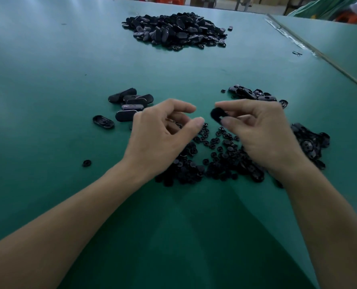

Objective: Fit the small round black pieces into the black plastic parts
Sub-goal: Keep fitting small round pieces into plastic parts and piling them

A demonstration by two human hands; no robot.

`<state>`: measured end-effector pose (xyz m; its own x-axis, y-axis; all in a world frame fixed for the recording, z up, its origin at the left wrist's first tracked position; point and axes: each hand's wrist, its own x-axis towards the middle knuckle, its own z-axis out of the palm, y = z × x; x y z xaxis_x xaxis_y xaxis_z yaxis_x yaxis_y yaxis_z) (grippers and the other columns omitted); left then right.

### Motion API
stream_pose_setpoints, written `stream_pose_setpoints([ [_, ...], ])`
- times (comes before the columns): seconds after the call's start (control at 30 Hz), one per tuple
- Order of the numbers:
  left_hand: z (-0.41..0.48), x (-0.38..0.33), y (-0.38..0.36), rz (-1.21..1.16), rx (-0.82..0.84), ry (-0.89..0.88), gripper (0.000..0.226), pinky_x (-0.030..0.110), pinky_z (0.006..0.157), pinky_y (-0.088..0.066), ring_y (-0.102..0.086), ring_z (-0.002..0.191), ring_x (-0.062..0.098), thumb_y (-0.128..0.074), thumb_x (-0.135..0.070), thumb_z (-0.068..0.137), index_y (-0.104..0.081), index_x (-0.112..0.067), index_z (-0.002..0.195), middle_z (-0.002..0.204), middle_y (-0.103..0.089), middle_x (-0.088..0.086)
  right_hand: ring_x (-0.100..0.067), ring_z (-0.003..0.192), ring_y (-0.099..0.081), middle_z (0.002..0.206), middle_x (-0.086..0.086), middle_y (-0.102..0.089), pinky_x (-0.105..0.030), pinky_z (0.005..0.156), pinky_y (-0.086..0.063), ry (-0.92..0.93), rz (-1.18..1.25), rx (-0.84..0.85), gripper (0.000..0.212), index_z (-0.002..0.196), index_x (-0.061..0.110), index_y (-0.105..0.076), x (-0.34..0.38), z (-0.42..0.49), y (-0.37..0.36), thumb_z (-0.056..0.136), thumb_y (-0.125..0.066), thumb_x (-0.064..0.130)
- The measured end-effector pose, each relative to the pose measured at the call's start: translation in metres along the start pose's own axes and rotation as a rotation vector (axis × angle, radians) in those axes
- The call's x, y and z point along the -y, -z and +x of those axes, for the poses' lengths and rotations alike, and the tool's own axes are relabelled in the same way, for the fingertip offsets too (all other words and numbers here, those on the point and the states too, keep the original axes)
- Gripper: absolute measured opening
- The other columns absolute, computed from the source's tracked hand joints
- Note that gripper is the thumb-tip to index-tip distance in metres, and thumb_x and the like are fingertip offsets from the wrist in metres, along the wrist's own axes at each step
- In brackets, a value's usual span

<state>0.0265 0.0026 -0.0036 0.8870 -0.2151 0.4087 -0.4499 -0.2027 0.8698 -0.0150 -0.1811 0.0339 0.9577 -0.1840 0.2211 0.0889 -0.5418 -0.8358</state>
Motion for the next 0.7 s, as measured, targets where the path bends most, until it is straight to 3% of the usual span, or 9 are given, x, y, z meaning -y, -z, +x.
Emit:
stream_pose_setpoints([
  [0.1,-0.003,-0.002,-0.004,-0.105,0.078,0.026,0.011,0.019,0.053,-0.052,-0.07,0.062,0.013,-0.077,-0.024,0.086,-0.071,-0.03,0.092,0.073,-0.073,-0.01,-0.01,0.075,-0.065,0.083,0.007,-0.068,-0.029,0.08,-0.057,0.094,0.17,0.057,0.038,0.104,0.032,-0.072,0.005,-0.013,-0.017,0.085,-0.072,-0.001],
  [0.2,-0.003,0.001,-0.004,-0.177,0.101,0.049,0.014,0.017,0.047,-0.049,-0.063,0.054,0.005,-0.073,-0.011,0.09,-0.07,-0.023,0.084,0.065,-0.07,-0.01,-0.009,0.079,-0.069,0.084,0.007,-0.072,-0.028,0.081,-0.056,0.076,0.217,-0.018,0.033,0.103,0.03,-0.071,-0.001,-0.019,-0.025,0.083,-0.077,0.005],
  [0.37,0.0,0.004,0.0,-0.29,0.116,0.095,0.008,0.019,0.049,-0.051,-0.065,0.055,0.007,-0.071,-0.008,0.091,-0.068,-0.015,0.089,0.065,-0.07,0.0,-0.006,0.072,-0.069,0.079,0.011,-0.074,-0.022,0.071,-0.053,0.031,0.168,-0.066,0.008,0.088,0.028,-0.073,-0.009,-0.023,-0.029,0.088,-0.075,0.02],
  [0.47,0.0,0.005,0.002,-0.334,0.142,0.101,0.008,0.022,0.052,-0.053,-0.067,0.058,0.012,-0.072,-0.01,0.09,-0.068,-0.015,0.096,0.069,-0.072,0.006,-0.007,0.069,-0.068,0.077,0.006,-0.074,-0.02,0.068,-0.053,0.023,0.242,-0.086,0.01,0.084,0.025,-0.072,-0.007,-0.024,-0.031,0.089,-0.073,0.016],
  [0.6,0.001,0.006,0.001,-0.363,0.126,0.108,0.005,0.022,0.055,-0.055,-0.069,0.065,0.01,-0.073,-0.015,0.088,-0.071,-0.019,0.086,0.071,-0.073,-0.002,-0.008,0.068,-0.068,0.075,0.007,-0.074,-0.023,0.069,-0.055,0.042,0.244,-0.128,0.012,0.086,0.027,-0.072,-0.006,-0.025,-0.032,0.09,-0.072,0.016],
  [0.7,0.002,0.007,0.001,-0.377,0.124,0.115,0.01,0.021,0.057,-0.055,-0.07,0.067,0.009,-0.072,-0.009,0.089,-0.073,-0.019,0.091,0.074,-0.074,-0.004,-0.009,0.069,-0.068,0.075,0.007,-0.074,-0.023,0.07,-0.055,0.046,0.25,-0.139,0.015,0.087,0.029,-0.072,-0.007,-0.027,-0.032,0.09,-0.072,0.014],
])
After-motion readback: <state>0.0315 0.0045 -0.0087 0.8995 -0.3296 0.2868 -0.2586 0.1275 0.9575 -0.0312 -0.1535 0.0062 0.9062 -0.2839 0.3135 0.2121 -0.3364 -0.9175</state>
